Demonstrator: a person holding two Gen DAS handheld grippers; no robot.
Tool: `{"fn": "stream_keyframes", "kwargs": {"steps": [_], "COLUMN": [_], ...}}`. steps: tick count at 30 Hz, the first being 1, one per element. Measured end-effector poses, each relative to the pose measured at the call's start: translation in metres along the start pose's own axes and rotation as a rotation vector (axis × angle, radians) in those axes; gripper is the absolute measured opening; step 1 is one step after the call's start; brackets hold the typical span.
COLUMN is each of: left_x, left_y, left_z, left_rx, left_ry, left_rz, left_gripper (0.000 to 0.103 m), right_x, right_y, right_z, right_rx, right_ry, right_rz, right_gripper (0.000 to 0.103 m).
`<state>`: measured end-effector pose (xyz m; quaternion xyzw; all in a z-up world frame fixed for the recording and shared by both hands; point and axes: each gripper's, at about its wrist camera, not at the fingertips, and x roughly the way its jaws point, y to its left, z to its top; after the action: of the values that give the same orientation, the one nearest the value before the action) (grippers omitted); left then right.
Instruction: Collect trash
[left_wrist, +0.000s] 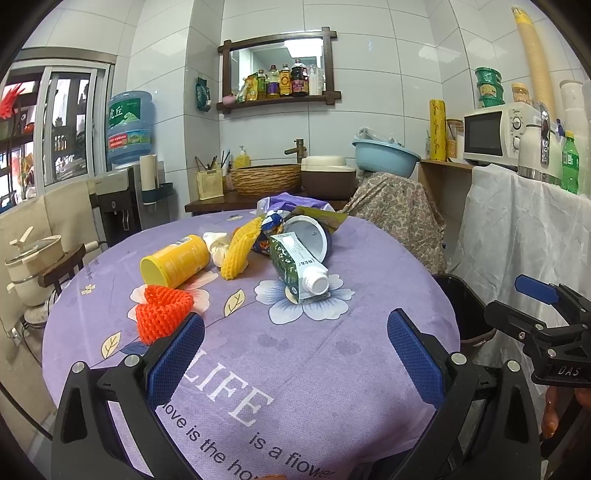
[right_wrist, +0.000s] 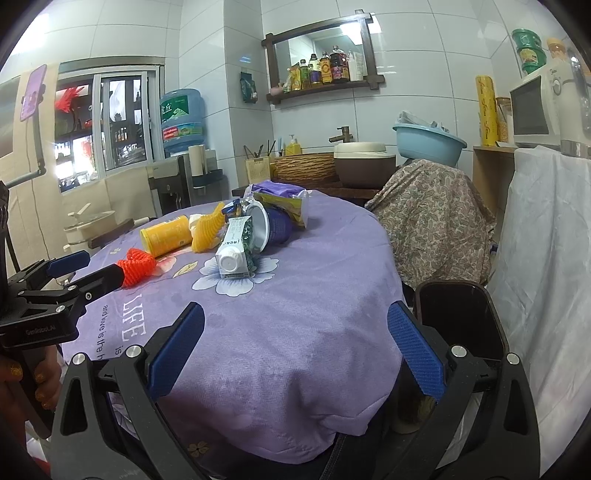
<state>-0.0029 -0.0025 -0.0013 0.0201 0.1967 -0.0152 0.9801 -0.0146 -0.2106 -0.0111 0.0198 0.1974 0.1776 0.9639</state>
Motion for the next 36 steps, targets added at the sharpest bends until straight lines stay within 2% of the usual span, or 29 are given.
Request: {"fn": "stream_keyframes", "kwargs": {"steps": [36], "left_x": [0.0012], "left_y": [0.0009], "left_z": [-0.0031], "left_rx": [-0.006], "left_ry": [0.007], "left_rz": [-0.007], "left_gripper": [0.098], "right_x": [0.0025], "right_y": [0.0026], "right_z": [0.0003], "right_rx": [-0.009], "right_ry": [0.002], "right_rz": [-0.003], "right_gripper": [0.098]}}
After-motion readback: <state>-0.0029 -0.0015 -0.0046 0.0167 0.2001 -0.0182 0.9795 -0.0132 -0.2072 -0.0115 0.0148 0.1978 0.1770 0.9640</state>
